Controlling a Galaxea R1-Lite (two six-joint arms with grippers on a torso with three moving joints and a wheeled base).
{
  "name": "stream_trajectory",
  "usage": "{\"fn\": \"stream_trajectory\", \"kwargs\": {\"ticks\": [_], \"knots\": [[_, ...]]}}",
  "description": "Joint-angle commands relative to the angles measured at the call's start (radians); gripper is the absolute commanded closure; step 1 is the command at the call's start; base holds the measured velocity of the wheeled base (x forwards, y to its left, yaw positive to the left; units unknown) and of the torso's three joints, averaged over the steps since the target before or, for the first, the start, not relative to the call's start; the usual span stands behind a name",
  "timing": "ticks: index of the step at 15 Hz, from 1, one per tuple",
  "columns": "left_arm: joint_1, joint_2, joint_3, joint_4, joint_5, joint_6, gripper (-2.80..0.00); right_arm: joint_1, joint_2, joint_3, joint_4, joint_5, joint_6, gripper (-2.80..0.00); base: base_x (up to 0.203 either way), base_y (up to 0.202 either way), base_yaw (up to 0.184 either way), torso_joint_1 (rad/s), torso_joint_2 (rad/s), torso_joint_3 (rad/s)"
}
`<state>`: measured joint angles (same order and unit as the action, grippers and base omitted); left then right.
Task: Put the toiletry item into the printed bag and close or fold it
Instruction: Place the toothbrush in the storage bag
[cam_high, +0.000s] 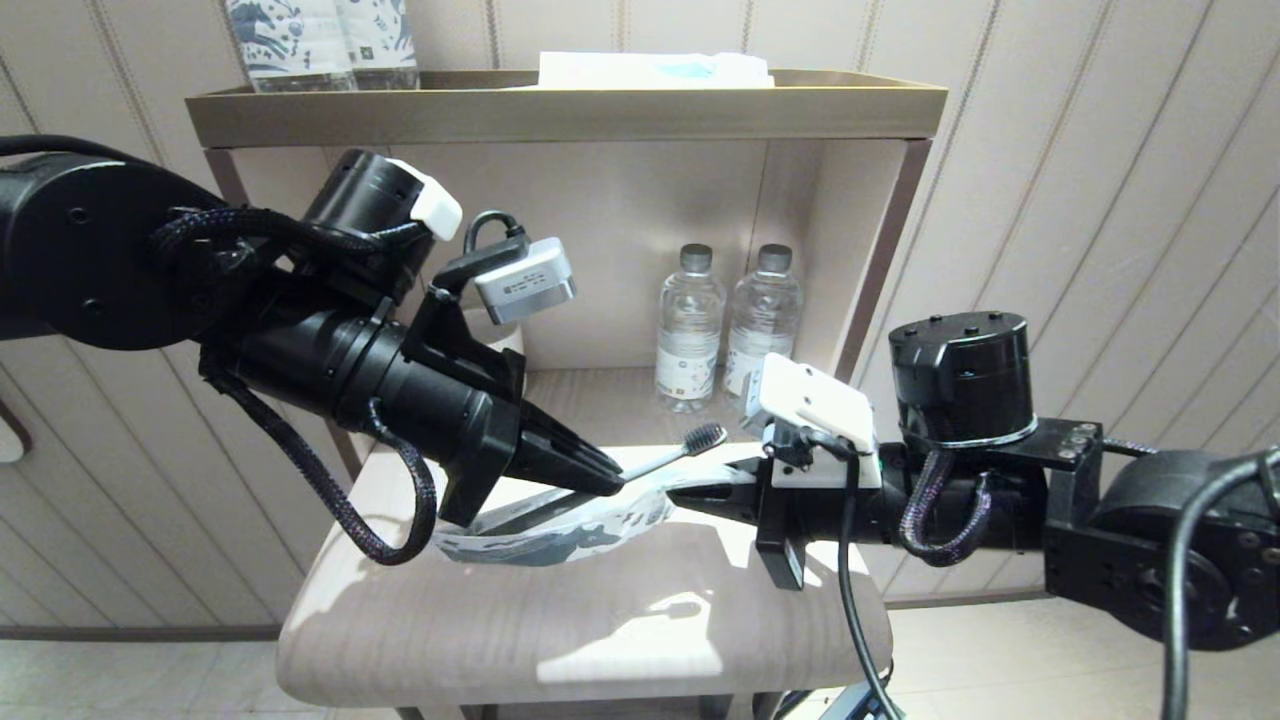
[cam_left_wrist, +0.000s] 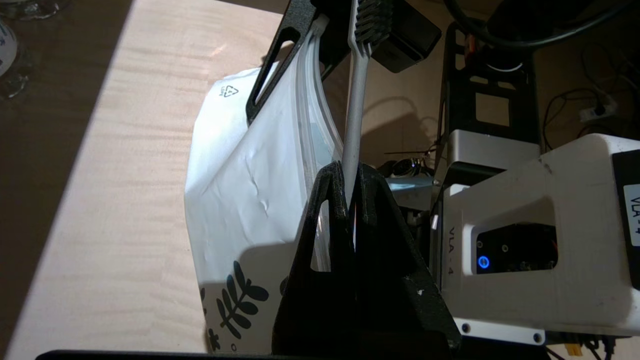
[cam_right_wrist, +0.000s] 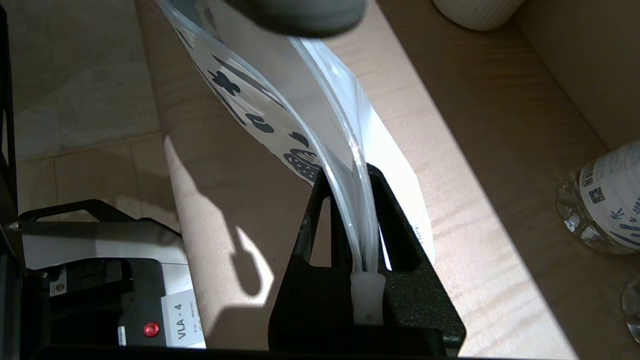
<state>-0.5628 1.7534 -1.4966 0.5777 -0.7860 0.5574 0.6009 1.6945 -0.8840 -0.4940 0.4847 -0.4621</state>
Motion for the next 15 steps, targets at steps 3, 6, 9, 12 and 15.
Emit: {"fn": "stream_trajectory", "kwargs": {"ticks": [3,6,9,12,15], "knots": [[0.005,0.017,0.004,0.003,-0.004,0.006,0.0,0.002,0.008,0.0,-0.003,0.003,-0.003,0.0,0.0,0.0,0.0,0.0,0.0,0.0],[0.012,0.019,0.01,0.002,0.004,0.006,0.0,0.005,0.011,-0.004,-0.001,0.003,-0.003,0.0,0.0,0.0,0.0,0.0,0.0,0.0],[0.014,0.024,0.015,-0.002,0.016,0.006,0.0,0.005,0.019,-0.006,-0.001,0.003,-0.003,0.0,0.0,0.0,0.0,0.0,0.0,0.0],[0.013,0.027,0.015,-0.004,0.016,0.006,-2.8,0.005,0.019,-0.003,-0.001,0.003,-0.003,0.0,0.0,0.0,0.0,0.0,0.0,0.0],[0.013,0.029,0.015,-0.006,0.016,0.004,-2.8,0.005,0.019,0.0,-0.001,0.003,-0.003,0.0,0.0,0.0,0.0,0.0,0.0,0.0]]}}
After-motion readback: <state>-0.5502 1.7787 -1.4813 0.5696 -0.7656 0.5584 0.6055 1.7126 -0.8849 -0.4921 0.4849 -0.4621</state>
